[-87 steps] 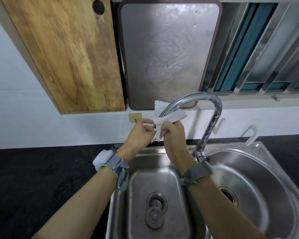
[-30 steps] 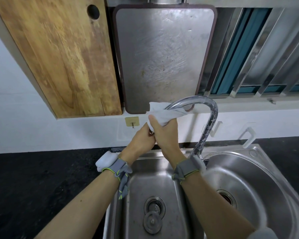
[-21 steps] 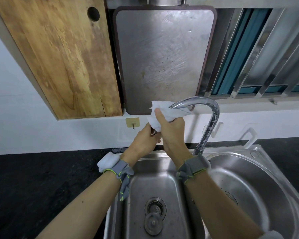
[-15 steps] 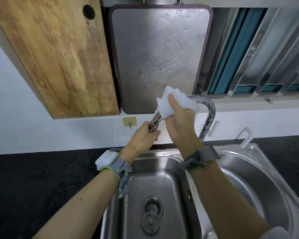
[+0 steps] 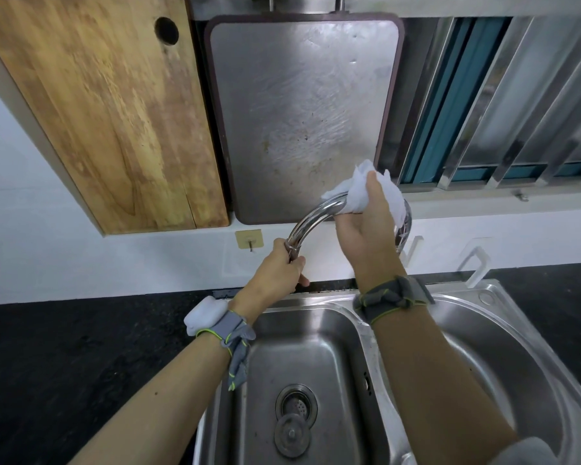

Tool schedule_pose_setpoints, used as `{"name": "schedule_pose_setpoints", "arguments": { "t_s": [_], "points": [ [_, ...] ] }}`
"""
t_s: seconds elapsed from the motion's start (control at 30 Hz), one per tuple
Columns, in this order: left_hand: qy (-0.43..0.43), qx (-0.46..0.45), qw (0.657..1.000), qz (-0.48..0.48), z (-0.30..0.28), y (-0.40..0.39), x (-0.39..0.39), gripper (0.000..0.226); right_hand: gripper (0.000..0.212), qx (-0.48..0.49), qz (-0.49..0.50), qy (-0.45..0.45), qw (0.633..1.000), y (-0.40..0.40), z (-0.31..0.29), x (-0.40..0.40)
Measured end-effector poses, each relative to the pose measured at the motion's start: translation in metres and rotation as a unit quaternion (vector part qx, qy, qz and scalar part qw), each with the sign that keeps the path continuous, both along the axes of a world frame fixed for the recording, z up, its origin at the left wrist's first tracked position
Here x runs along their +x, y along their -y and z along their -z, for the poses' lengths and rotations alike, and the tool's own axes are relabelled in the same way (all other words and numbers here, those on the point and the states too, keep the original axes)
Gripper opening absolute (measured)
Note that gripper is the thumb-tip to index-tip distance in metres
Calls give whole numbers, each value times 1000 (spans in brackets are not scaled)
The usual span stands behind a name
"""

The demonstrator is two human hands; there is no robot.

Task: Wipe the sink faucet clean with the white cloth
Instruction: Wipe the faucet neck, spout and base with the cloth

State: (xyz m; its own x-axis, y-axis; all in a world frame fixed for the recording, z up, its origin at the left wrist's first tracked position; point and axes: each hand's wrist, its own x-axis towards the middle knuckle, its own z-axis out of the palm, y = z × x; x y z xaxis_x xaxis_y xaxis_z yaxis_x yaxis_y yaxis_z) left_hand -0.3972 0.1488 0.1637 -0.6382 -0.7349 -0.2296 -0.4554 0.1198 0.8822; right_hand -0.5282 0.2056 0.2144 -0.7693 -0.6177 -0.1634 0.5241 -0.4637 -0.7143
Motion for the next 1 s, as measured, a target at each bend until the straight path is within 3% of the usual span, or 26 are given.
{"name": "schedule_pose_setpoints", "arguments": {
  "t_s": [0.03, 0.17, 0.3, 0.4, 0.5, 0.7, 0.87, 1.0],
  "points": [
    [0, 2, 1000, 1, 0, 0, 0, 10, 61, -34, -7, 46, 998, 1, -4, 2],
    [-7, -5, 1000, -2, -1, 0, -2, 8, 41, -59, 15, 26, 998, 17, -7, 29],
    [-11, -11, 1000, 19, -1, 3, 2, 16, 26, 143, 8, -185, 972, 17, 22, 67],
    [-12, -21, 999, 23, -1, 2, 5, 39, 34, 170, -11, -276, 946, 15, 37, 70],
    [-16, -31, 999, 18, -3, 1, 4, 33, 35, 192, -30, -323, 926, 14, 42, 62],
    [-2, -54, 998, 17, -6, 0, 3, 19, 42, 224, -55, -373, 899, 6, 50, 60],
    [-24, -78, 996, 31, -4, 1, 6, 25, 36, 229, -20, -397, 889, -3, 51, 68],
    [4, -77, 997, 14, -2, 6, 5, 5, 33, 251, 26, -369, 894, -7, 40, 76]
  ]
}}
